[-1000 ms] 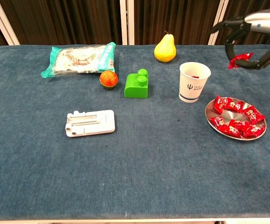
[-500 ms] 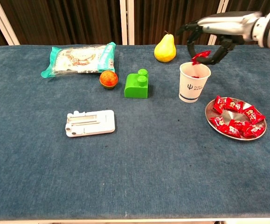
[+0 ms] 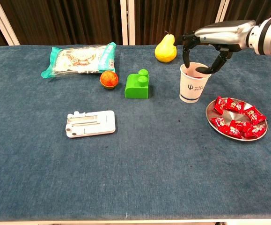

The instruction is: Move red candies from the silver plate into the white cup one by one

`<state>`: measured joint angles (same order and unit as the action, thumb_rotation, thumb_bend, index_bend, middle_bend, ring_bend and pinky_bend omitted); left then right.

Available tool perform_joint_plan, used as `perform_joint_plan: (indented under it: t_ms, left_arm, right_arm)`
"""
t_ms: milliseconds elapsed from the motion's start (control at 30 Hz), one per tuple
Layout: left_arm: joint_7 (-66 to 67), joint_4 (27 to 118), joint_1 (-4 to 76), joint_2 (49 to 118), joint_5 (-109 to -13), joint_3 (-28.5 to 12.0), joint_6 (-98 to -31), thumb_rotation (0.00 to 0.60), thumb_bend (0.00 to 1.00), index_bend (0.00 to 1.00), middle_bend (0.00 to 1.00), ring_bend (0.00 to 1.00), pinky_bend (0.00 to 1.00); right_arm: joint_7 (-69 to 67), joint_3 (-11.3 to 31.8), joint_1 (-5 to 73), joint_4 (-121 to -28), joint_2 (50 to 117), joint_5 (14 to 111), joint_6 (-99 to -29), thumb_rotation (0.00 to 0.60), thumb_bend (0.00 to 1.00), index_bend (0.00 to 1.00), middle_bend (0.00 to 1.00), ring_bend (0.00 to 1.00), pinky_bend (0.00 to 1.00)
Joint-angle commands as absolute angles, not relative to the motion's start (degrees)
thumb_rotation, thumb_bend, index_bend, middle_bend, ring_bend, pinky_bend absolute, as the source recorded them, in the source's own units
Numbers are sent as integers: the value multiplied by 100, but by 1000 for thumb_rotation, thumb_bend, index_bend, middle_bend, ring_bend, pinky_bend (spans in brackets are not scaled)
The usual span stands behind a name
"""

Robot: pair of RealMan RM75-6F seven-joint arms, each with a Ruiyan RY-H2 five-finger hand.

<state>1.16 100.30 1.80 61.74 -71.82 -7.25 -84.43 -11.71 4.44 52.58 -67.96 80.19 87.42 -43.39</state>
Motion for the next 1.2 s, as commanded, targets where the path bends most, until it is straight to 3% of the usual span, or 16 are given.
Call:
perform_joint_plan:
  t_ms: [33,300,533,733,1033,1200]
  left_arm:
    - [119,10029,179,6175,-7181,-724,-8447,600,347,160,0,0,0]
    - [100,10032,168,6166,-7155,-734,-8456,600,346,160,0,0,0]
    - [139,10046,175,6181,-7201,-715,-8463,600,346,160,0,0,0]
    - [161,10053,172,6193,-7206,-712,-8478,600,347,160,0,0,0]
    - [147,10043,170,6190,-7159,-735,-8474,600,347,160,0,0,0]
    - [137,10036,174,6184,-7171,-729,-8463,600,347,160,0,0,0]
  right_arm:
    - [-1157,441,5223,-6834,7974,8706,-4375,600,450,429,109,59,3]
    - [-931,403,4582,-7679,7224,8675,-5355,600,388,410,110,58,2]
    - [-468,-55,3955,-8530,6588,8602,-5561,600,332,373,109,58,1]
    - [-481,-363,3691,-8495,6739,8646,-5425,600,330,367,110,58,0]
    - [-648,-353,3792,-8092,7054,8795,-5150,600,332,480,110,58,0]
    - [-693,-367,3923,-7886,7219,8811,-4828,600,333,485,110,58,0]
